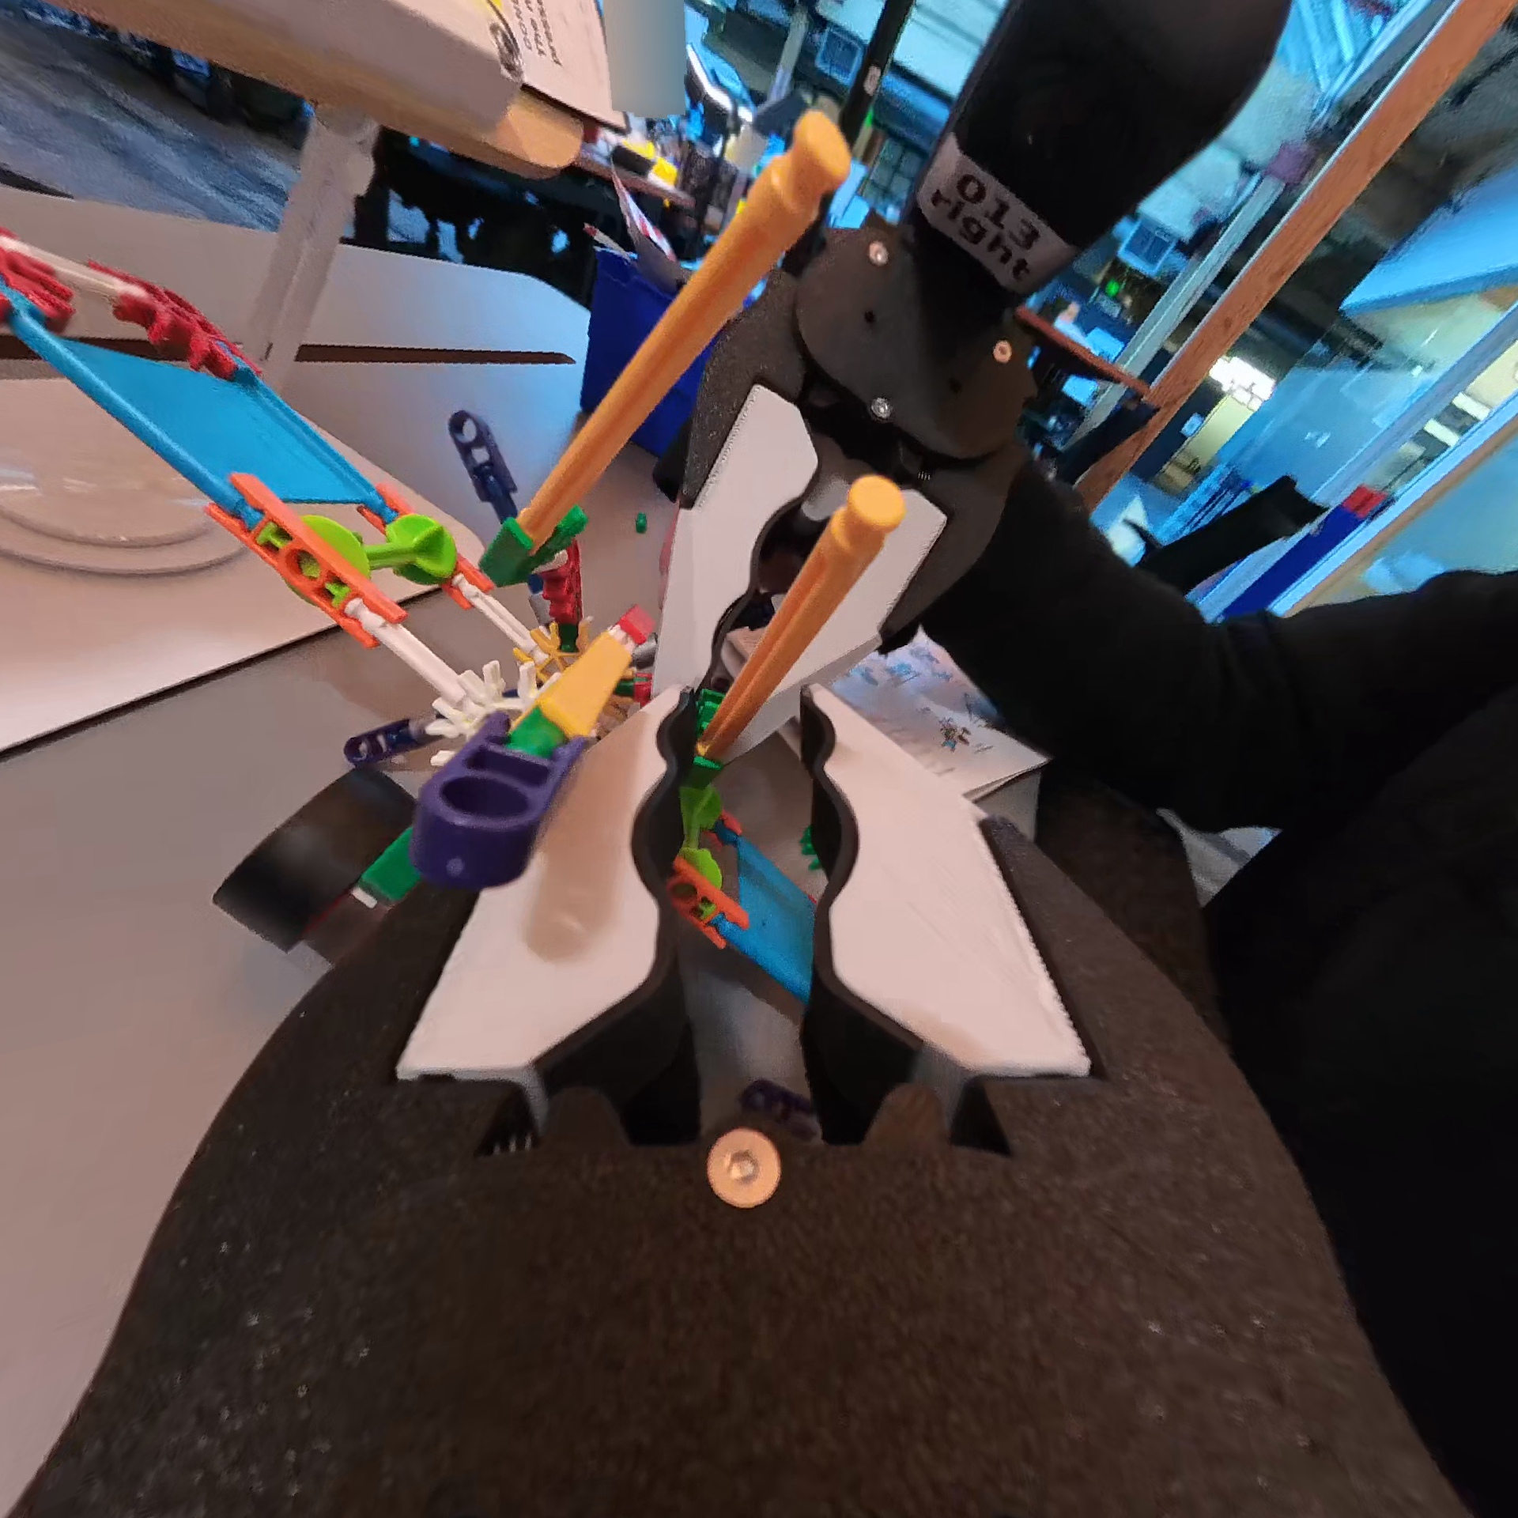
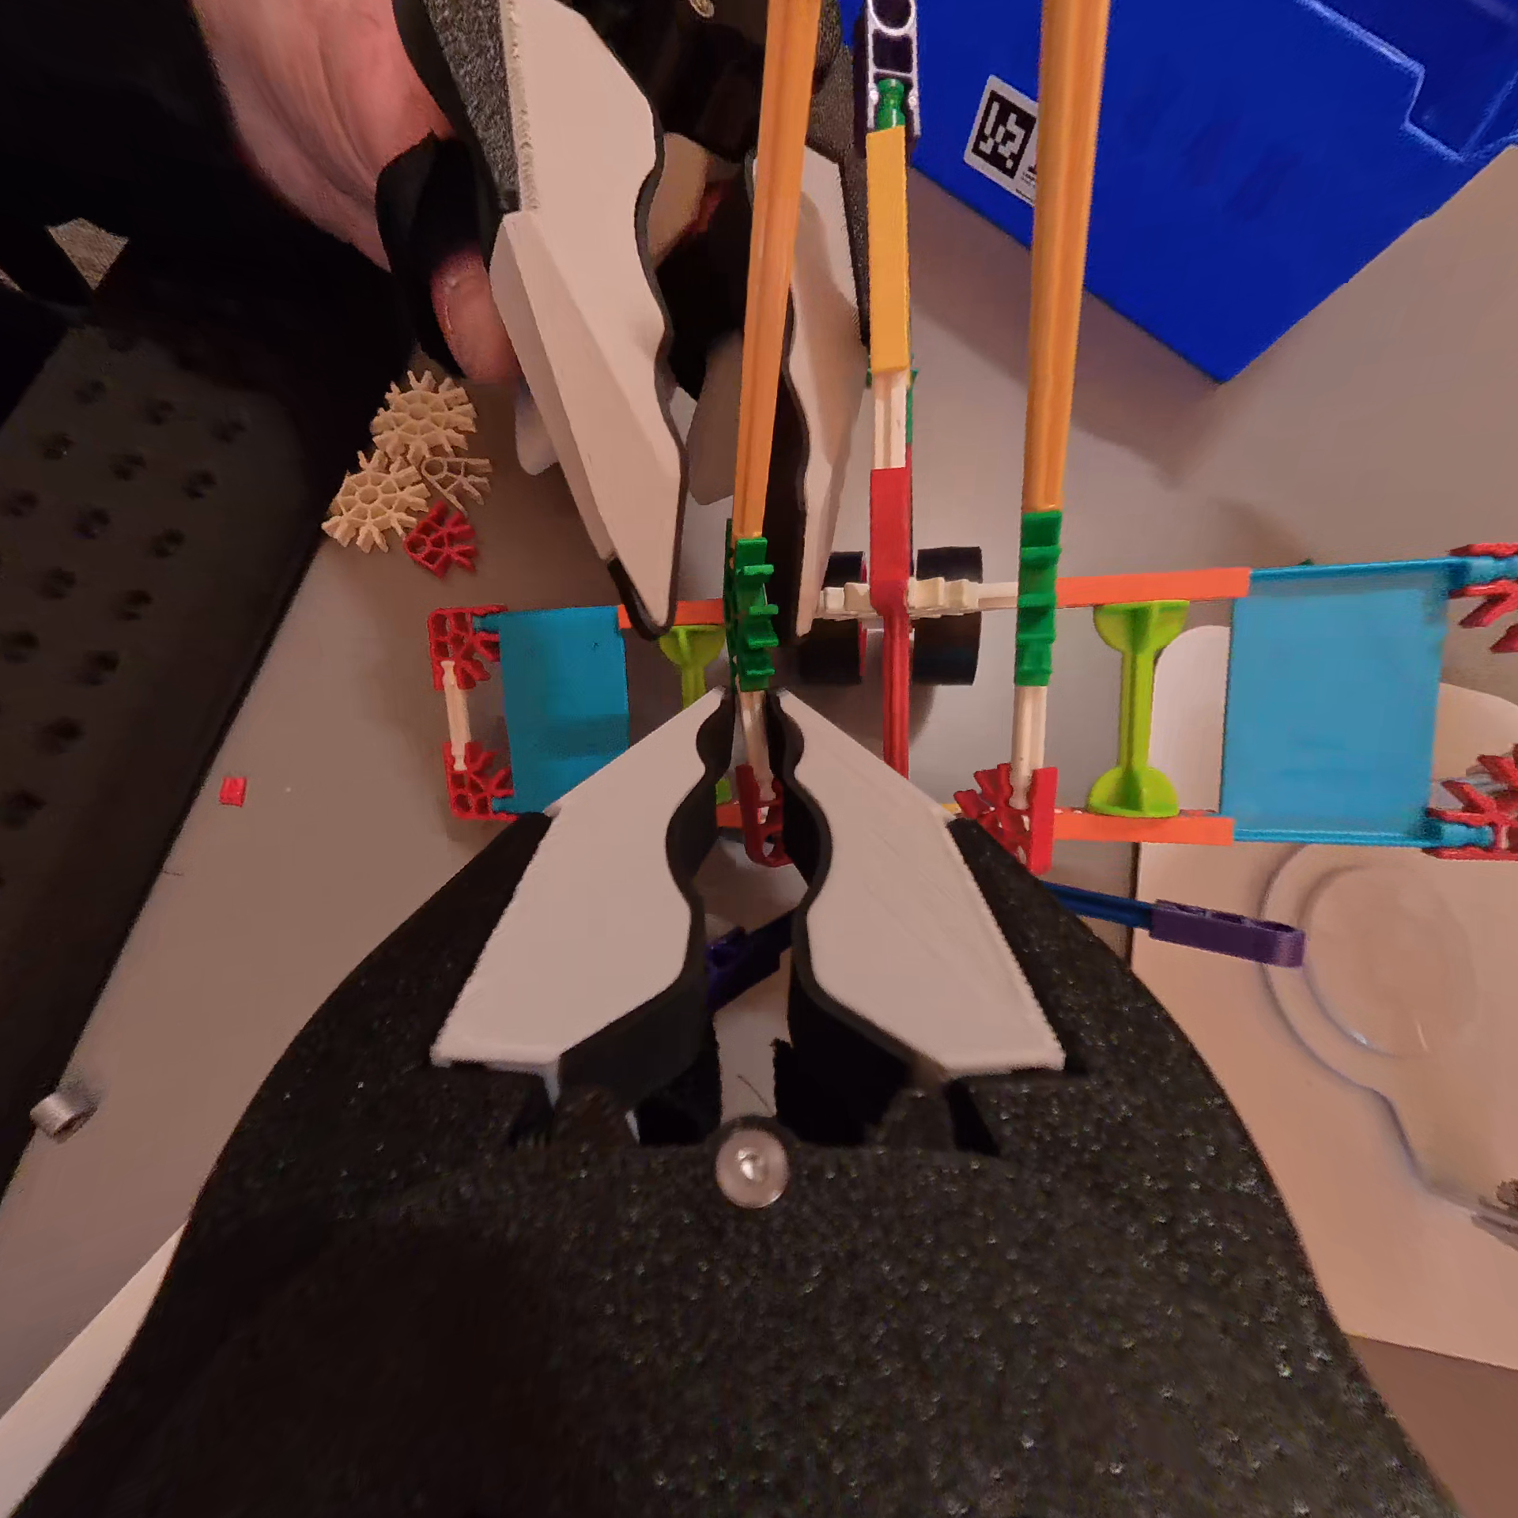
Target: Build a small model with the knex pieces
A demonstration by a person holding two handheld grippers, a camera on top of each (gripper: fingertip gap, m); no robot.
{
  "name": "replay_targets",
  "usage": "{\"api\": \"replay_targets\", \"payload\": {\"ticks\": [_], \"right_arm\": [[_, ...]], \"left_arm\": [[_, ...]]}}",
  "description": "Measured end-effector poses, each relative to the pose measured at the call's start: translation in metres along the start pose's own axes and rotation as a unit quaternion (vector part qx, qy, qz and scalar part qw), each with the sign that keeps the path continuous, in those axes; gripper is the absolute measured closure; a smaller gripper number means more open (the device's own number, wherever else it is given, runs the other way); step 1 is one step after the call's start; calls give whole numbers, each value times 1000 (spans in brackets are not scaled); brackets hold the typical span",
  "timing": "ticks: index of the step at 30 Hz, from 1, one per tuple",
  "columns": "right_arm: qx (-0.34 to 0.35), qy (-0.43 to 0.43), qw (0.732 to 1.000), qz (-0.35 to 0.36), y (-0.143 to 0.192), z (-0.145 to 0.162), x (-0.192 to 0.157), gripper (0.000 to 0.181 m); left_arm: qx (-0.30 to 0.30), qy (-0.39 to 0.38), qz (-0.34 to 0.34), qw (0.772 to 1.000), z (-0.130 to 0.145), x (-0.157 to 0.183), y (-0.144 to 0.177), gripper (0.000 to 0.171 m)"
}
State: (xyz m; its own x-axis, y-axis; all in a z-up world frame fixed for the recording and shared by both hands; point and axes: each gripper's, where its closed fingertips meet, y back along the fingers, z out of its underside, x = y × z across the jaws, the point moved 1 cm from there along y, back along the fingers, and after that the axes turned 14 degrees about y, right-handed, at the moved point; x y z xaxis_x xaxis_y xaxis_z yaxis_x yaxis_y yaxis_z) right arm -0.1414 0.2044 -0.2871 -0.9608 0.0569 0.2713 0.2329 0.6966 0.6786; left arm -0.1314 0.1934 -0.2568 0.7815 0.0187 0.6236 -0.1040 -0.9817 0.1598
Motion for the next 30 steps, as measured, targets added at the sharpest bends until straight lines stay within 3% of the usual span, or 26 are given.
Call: {"api": "replay_targets", "payload": {"ticks": [7,10,18,30], "right_arm": [[7,0,1000,-3,-3,-3,-1,174],[8,5,1000,-5,-3,-5,-2,175],[-1,8,1000,16,-10,-3,3,172],[-7,-53,998,27,-19,-4,16,175]], "left_arm": [[-43,-76,-45,995,11,-8,3,152],[-38,-86,-57,994,10,-12,4,164],[-22,-121,-82,989,5,-14,5,166],[-13,-253,-213,944,-1,-22,9,166]]}}
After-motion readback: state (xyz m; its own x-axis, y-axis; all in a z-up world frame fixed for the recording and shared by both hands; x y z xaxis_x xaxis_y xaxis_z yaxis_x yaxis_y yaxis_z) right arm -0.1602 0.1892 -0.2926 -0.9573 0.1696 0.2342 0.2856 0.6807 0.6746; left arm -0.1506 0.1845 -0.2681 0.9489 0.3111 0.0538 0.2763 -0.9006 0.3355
